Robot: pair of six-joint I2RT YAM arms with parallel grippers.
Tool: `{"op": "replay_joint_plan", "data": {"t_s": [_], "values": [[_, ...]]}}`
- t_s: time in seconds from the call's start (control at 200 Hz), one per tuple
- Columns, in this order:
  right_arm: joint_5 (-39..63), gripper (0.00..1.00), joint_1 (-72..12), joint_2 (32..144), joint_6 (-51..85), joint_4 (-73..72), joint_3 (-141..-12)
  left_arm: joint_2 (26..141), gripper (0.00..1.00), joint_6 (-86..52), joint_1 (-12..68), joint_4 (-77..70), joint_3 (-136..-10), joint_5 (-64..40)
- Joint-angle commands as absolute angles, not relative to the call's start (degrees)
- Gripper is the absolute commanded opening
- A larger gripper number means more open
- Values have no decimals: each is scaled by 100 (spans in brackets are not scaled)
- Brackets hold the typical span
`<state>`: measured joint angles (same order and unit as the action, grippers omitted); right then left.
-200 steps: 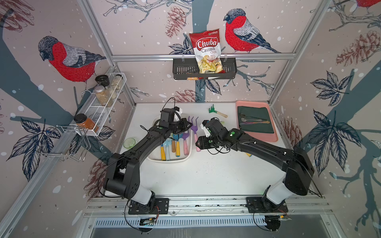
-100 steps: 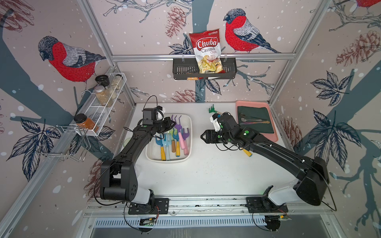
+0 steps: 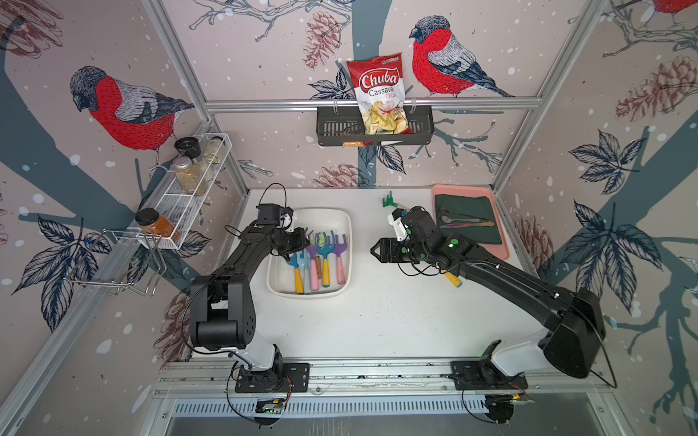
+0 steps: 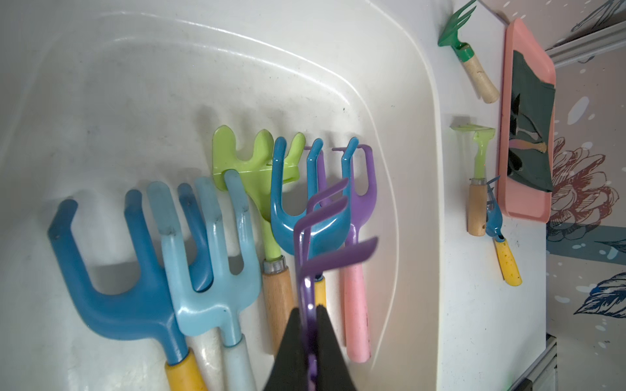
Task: Put the rake into the storage box
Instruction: Place the rake in the storage box.
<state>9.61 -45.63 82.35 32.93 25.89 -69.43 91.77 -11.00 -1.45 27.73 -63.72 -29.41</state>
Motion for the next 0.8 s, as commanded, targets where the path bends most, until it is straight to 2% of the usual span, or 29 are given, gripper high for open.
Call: {"op": "replay_joint_plan", "data": {"t_s": [0.0, 0.565, 0.71, 0.795], "values": [[989, 76, -4543, 8168, 3255, 2572, -6918, 9309, 1, -824, -167, 2843, -6401, -2988], [969, 75, -4447, 8043, 3235, 2636, -6812, 9984, 3, -598, -189, 2452, -6449, -3262], [949, 75, -4422, 7982, 3234, 2666, -6788, 10037, 10, -576, -201, 2487, -6495, -3130], [949, 75, -4399, 7946, 3226, 2669, -6751, 10037, 20, -580, -210, 2492, -6512, -3060]]}}
